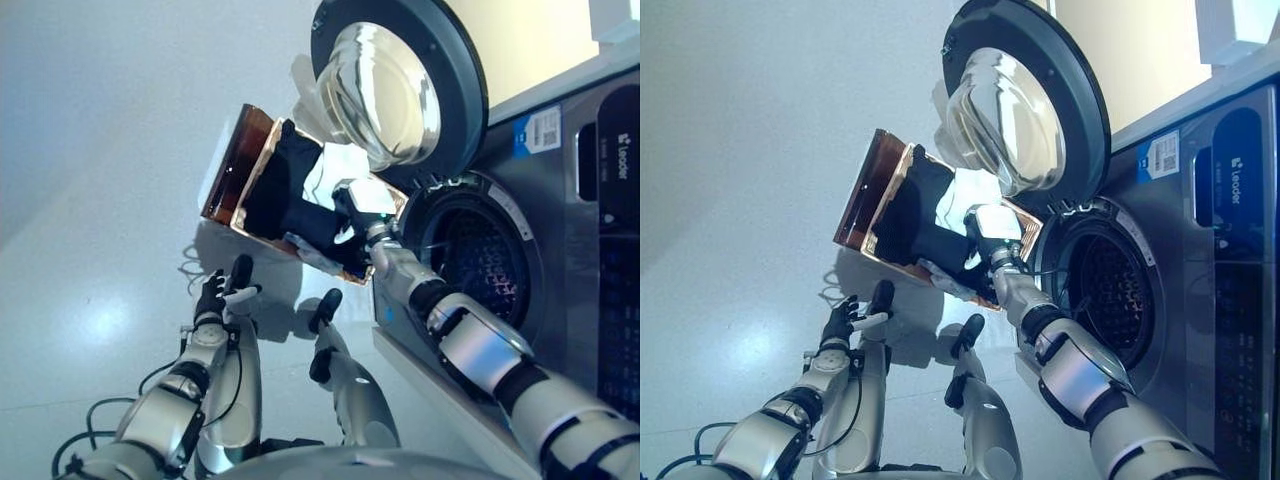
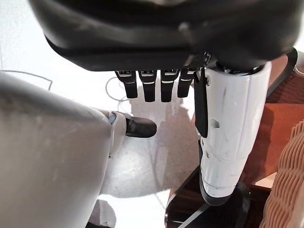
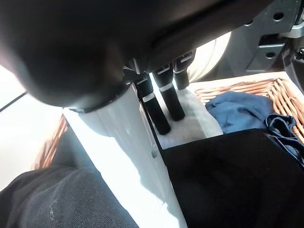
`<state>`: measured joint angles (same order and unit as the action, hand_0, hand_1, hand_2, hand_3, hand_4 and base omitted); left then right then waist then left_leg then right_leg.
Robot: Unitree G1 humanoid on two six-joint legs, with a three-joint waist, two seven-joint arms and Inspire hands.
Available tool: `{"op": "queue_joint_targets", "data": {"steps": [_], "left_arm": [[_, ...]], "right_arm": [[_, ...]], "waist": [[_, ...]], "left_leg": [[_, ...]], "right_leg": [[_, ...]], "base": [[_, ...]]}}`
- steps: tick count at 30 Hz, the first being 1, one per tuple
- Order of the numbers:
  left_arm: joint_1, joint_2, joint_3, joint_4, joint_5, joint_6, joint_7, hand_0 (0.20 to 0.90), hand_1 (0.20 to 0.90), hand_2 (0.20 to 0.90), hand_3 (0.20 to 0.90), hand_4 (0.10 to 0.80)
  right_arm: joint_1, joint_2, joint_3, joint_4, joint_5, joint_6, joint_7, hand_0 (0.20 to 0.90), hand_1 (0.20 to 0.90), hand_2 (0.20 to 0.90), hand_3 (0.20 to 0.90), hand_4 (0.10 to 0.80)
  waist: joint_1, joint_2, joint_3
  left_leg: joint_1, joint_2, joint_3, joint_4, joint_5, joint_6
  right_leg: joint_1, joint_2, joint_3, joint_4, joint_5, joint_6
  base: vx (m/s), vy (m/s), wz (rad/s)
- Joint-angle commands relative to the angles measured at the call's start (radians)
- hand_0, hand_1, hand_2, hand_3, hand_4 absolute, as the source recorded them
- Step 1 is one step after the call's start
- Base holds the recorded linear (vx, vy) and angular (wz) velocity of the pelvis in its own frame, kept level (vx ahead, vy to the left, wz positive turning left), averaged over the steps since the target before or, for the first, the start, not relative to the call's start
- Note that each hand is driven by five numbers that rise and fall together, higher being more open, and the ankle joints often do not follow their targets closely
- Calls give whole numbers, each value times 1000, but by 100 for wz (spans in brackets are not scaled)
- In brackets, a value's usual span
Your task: Pick up the clothes and place them into the washing machine
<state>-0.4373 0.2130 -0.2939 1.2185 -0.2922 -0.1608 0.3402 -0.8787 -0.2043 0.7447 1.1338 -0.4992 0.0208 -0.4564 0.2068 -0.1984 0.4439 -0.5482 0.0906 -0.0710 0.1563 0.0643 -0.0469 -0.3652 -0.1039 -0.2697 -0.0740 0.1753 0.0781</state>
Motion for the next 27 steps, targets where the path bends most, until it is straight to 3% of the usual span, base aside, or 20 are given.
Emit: {"op": "queue_joint_targets", "data": {"steps": [1,17,27], "left_arm": [[-3,-9,-27,2,-17,-23,34,900,900,900,900,800],[75,-14,38,83,50,18,20,900,900,900,900,800],[90,-10,56,91,58,16,24,900,900,900,900,800]], "right_arm": [[-21,80,13,-31,21,-53,35,900,900,900,900,800],[140,64,-13,-141,62,-63,80,900,900,900,900,800],[166,78,-11,-163,48,-68,87,900,900,900,900,800]], "waist": [[53,52,32],[24,34,-83],[23,35,-107]], "left_leg": [[67,15,-27,-244,132,-20],[236,6,59,-244,70,4],[267,-7,65,-244,62,14]], "right_leg": [[73,-39,81,63,-12,84],[170,-61,146,73,-38,80],[184,-71,156,87,-48,82]], "base": [[1,12,-7],[35,15,-14],[12,1,-7]]}}
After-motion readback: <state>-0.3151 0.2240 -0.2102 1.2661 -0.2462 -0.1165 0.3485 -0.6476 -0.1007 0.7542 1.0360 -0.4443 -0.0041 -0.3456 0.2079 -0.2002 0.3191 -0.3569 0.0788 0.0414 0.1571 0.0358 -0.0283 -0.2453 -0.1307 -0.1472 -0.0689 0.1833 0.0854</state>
